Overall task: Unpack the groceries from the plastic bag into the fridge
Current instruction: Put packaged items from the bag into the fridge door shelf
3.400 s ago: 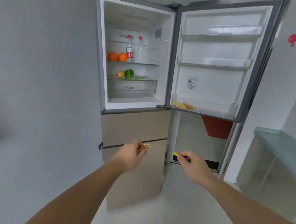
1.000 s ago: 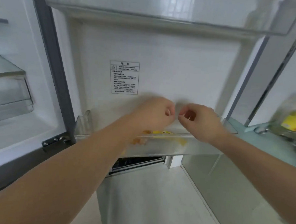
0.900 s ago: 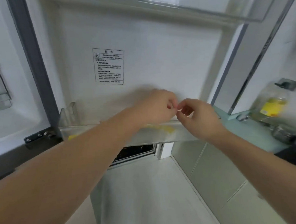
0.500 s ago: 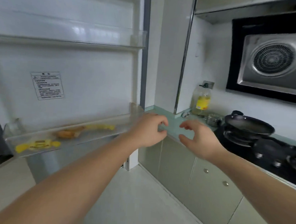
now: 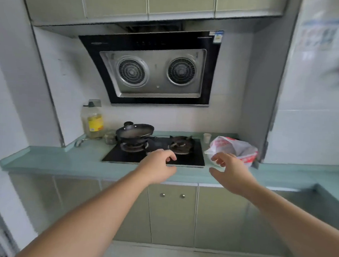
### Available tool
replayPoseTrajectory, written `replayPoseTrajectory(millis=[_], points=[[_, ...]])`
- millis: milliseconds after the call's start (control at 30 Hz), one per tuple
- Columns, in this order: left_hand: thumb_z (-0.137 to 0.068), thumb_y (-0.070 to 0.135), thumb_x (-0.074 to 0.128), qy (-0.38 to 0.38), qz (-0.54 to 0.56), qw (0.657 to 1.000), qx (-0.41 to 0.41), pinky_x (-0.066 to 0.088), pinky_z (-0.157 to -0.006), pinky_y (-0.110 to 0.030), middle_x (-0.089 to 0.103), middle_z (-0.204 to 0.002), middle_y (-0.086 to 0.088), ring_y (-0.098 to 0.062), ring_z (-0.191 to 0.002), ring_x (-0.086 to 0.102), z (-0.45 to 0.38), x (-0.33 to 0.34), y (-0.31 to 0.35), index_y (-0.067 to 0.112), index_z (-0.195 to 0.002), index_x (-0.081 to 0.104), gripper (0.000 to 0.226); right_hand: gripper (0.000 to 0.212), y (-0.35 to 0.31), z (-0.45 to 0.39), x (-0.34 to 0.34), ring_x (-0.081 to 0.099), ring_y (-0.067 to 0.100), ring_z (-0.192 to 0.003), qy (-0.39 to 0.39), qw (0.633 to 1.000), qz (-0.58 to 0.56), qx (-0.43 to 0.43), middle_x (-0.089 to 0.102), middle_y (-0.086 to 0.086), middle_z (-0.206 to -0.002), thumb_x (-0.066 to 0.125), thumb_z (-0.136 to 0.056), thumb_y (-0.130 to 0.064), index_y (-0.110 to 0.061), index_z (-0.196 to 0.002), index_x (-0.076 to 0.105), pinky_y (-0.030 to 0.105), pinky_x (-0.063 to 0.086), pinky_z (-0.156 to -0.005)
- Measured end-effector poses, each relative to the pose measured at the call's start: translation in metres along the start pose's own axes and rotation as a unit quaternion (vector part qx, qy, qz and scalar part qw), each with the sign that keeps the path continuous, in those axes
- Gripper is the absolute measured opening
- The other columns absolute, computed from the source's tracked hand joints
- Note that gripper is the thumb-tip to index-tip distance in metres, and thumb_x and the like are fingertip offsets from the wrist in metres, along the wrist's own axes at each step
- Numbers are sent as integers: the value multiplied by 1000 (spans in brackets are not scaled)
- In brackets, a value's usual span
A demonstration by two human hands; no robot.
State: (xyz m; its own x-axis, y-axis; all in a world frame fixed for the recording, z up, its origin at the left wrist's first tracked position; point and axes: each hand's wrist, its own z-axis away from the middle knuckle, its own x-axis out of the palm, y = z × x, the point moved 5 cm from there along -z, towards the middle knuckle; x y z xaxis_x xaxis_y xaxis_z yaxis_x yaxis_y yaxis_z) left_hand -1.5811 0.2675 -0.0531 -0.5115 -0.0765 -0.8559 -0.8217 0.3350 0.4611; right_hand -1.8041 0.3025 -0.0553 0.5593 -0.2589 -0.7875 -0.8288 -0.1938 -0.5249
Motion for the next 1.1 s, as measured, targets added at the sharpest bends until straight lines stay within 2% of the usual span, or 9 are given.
replayPoseTrajectory(millis=[133, 233, 400, 533, 600, 833, 933, 1000, 1100], points=[[-83, 33, 62, -44, 3, 997, 56, 48, -93, -34, 56, -111, 9, -13, -104, 56, -42, 57, 58, 31, -114, 62, 31, 36, 76, 8, -27, 53, 14, -96, 4, 997, 13, 71, 56, -4, -112, 62, -86, -32, -24, -121, 56, 28, 46, -81], [-85, 33, 60, -77, 4, 994, 82, 48, -90, -31, 55, -112, 7, -13, -102, 54, -72, 96, 84, 30, -116, 61, 31, 35, 119, -2, -37, 53, 12, -93, 9, 994, 26, 103, 54, -7, -107, 62, -86, -33, -24, -119, 56, 27, 45, -78], [-84, 34, 61, -101, 33, 989, 107, 47, -94, -32, 52, -110, 12, -11, -105, 54, -147, 150, 99, 30, -116, 60, 32, 35, 180, -46, -39, 54, 13, -93, 8, 990, 43, 135, 53, -7, -105, 62, -85, -33, -25, -119, 57, 25, 43, -76], [-83, 34, 61, -122, 64, 984, 113, 46, -97, -33, 53, -124, 10, -10, -111, 53, -221, 202, 95, 30, -114, 60, 31, 33, 229, -98, -27, 53, 12, -96, -16, 984, 57, 171, 53, -7, -106, 61, -86, -32, -26, -119, 56, 24, 42, -79], [-83, 33, 62, -134, 69, 982, 113, 45, -98, -33, 52, -126, 9, -12, -115, 52, -254, 230, 91, 29, -114, 60, 31, 33, 254, -123, -20, 53, 13, -95, -17, 981, 57, 184, 54, -6, -105, 61, -87, -31, -24, -118, 57, 24, 41, -78], [-87, 31, 61, -184, 72, 977, 79, 46, -92, -32, 51, -121, 6, -15, -108, 53, -340, 295, 85, 29, -115, 60, 28, 29, 337, -185, -8, 54, 13, -93, -28, 975, 38, 218, 56, -5, -105, 61, -88, -30, -23, -116, 58, 23, 38, -75], [-88, 31, 59, -178, 55, 979, 77, 43, -87, -28, 52, -121, 9, -12, -107, 52, -383, 313, 89, 28, -116, 60, 28, 28, 375, -222, -7, 54, 13, -92, -28, 975, 27, 218, 56, -6, -103, 61, -88, -30, -23, -114, 58, 23, 38, -74], [-89, 29, 59, -172, 51, 981, 71, 43, -90, -27, 52, -123, 8, -10, -107, 51, -411, 324, 92, 26, -117, 61, 29, 26, 399, -252, -6, 56, 14, -89, -25, 980, 23, 198, 60, -4, -101, 62, -88, -29, -21, -112, 60, 23, 40, -73], [-89, 28, 60, -158, 60, 985, 27, 40, -85, -23, 54, -124, 7, -8, -102, 50, -449, 342, 91, 25, -116, 62, 27, 26, 433, -298, -6, 59, 18, -87, -30, 983, -3, 181, 62, 0, -100, 64, -87, -30, -21, -111, 61, 26, 43, -71]])
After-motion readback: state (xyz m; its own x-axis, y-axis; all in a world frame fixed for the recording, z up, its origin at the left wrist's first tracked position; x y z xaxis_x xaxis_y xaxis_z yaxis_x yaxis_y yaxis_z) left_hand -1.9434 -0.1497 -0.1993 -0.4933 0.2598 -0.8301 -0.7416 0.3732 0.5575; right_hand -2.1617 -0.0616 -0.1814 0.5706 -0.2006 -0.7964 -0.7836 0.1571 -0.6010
